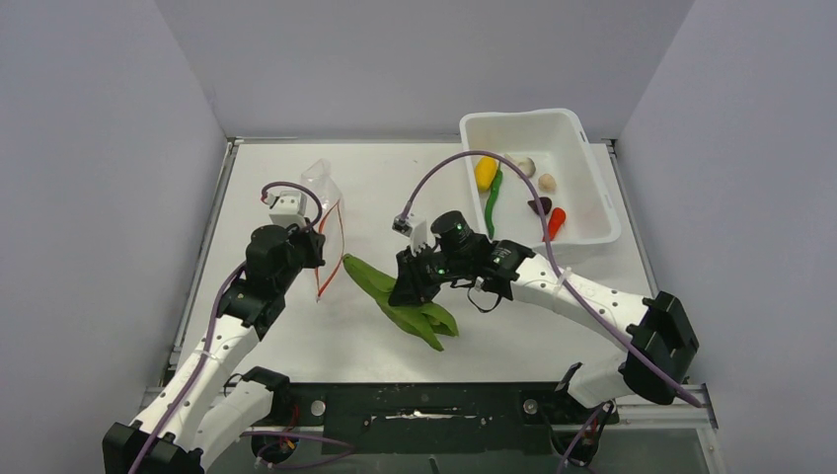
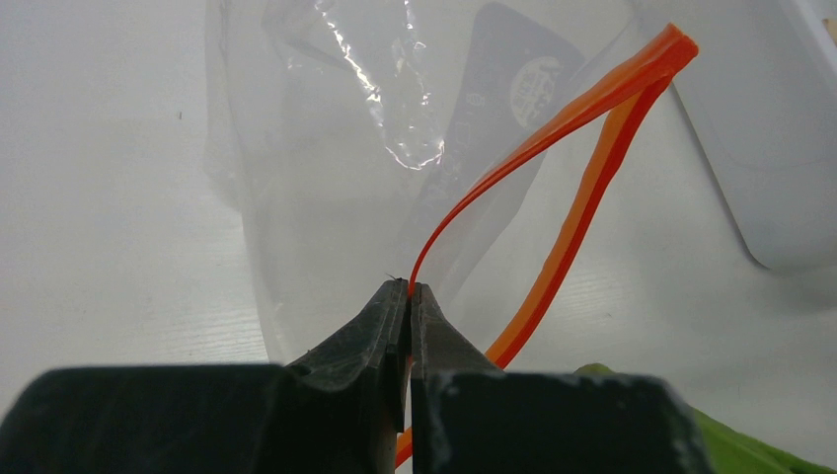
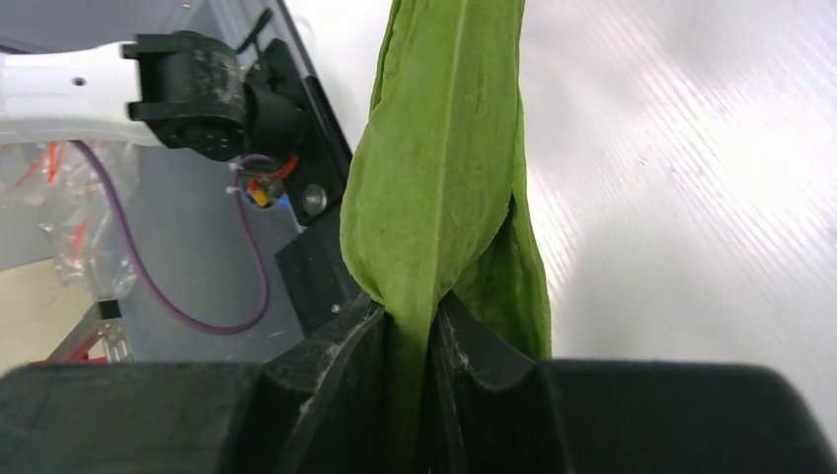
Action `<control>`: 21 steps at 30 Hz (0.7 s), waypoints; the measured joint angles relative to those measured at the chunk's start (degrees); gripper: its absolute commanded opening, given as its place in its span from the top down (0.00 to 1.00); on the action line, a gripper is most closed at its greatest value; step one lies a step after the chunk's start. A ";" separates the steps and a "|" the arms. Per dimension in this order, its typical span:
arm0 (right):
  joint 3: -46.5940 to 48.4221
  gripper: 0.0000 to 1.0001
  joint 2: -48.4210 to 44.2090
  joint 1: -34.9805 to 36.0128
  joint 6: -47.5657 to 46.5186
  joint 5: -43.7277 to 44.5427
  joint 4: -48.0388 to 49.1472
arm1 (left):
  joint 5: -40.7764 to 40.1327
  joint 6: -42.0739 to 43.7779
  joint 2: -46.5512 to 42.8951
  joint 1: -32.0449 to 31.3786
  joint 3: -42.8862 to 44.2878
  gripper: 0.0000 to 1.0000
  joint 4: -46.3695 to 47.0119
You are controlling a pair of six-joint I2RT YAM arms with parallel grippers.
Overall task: Place the food in the zip-top bag and seal the zipper
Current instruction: Place the fake vegetable in the zipper food storage bag.
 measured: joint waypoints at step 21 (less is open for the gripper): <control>5.95 0.85 10.95 -2.80 15.85 2.58 7.06 | 9.64 -0.24 -0.35 -0.15 -0.87 1.00 2.12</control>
